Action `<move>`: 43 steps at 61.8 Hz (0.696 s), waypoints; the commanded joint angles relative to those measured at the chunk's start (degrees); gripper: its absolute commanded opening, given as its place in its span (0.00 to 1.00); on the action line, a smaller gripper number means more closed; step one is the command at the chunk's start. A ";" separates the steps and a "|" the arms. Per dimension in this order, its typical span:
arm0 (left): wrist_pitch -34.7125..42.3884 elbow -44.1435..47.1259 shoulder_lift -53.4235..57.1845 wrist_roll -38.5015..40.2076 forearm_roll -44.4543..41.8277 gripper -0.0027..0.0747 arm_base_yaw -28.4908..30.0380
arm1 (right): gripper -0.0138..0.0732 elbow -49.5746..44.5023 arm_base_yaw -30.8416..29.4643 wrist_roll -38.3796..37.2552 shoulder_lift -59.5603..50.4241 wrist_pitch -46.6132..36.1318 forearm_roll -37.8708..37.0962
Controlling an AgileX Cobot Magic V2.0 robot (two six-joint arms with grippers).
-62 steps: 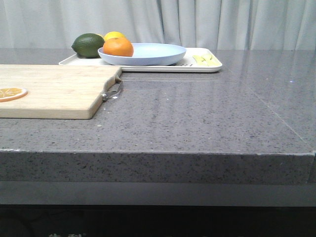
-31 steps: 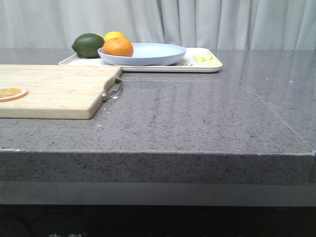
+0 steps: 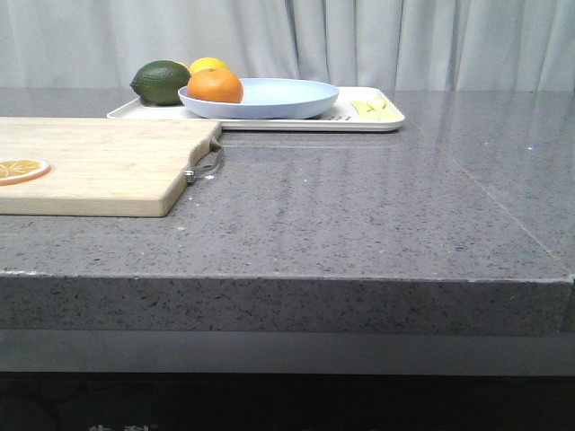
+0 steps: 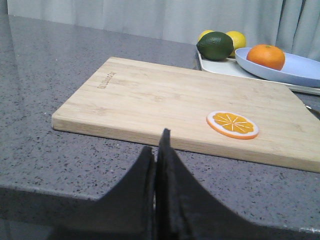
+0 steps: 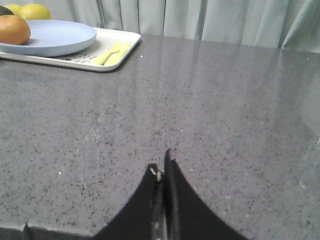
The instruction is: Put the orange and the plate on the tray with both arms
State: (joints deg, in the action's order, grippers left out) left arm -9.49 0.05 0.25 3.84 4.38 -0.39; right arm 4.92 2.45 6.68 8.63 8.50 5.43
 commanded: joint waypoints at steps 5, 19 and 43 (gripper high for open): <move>5.14 0.24 1.21 0.23 0.47 0.01 0.04 | 0.09 -4.10 -0.14 0.34 -3.34 -6.19 -0.39; 5.14 0.24 1.21 0.23 0.47 0.01 0.04 | 0.09 -6.23 -0.14 0.34 -6.51 -2.66 -0.35; 5.14 0.24 1.10 0.23 0.47 0.01 0.04 | 0.09 -6.23 -0.14 0.34 -10.45 -1.63 -0.35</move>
State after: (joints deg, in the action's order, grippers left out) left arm -9.49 0.05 0.25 3.84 4.46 -0.39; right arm -1.60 2.45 6.68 -0.46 11.23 5.43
